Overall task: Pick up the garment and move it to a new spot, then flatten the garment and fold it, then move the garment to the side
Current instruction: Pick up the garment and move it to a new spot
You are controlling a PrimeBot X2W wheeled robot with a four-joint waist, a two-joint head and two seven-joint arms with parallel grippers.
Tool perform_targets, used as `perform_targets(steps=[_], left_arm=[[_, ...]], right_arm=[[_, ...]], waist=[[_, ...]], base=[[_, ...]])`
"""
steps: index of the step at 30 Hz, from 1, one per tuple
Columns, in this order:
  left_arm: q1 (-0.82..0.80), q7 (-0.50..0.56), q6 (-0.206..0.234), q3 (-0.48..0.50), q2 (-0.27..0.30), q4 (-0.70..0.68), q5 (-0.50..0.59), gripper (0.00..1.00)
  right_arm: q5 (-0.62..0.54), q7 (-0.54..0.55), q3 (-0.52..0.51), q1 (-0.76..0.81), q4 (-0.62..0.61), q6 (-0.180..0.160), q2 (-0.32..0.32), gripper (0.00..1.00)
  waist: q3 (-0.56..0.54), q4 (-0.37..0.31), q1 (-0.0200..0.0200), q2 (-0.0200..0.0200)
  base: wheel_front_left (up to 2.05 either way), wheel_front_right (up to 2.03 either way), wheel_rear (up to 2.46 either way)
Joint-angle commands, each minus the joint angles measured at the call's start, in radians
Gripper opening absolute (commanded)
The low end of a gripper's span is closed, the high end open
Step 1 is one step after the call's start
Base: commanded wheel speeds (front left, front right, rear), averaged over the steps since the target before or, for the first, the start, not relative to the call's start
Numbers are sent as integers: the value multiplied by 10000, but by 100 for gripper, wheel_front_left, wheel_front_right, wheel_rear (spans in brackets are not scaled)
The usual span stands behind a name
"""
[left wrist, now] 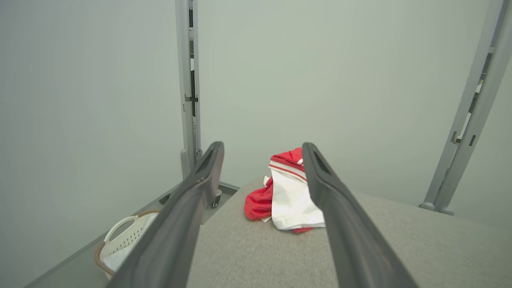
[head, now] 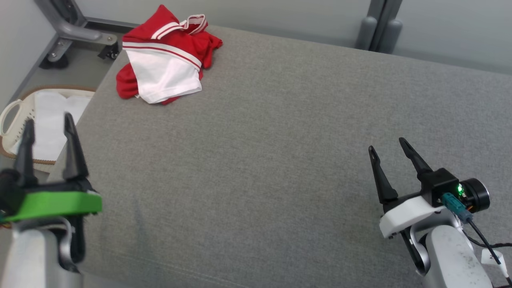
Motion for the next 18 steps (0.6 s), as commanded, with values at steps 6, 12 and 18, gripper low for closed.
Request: perform_targets(steps=[6, 12, 18], left_arm=[[-2768, 369, -89, 265, 1576, 907, -404, 100], [-4776, 1470, -113, -126, 2707, 2626, -969, 100], [-6054, 2122, -116, -605, 3132, 4225, -1886, 100]], right_arm=[[-460, -10, 258, -715, -265, -15, -59, 100], [-719, 138, 553, -1354, -675, -15, -59, 100], [-814, 284, 834, -1751, -1337, -15, -50, 100]], waist=[[1524, -1187, 0, 0], [2729, -1865, 0, 0], [3832, -2285, 0, 0]], base=[[0, 0, 0], [0, 0, 0], [0, 0, 0]])
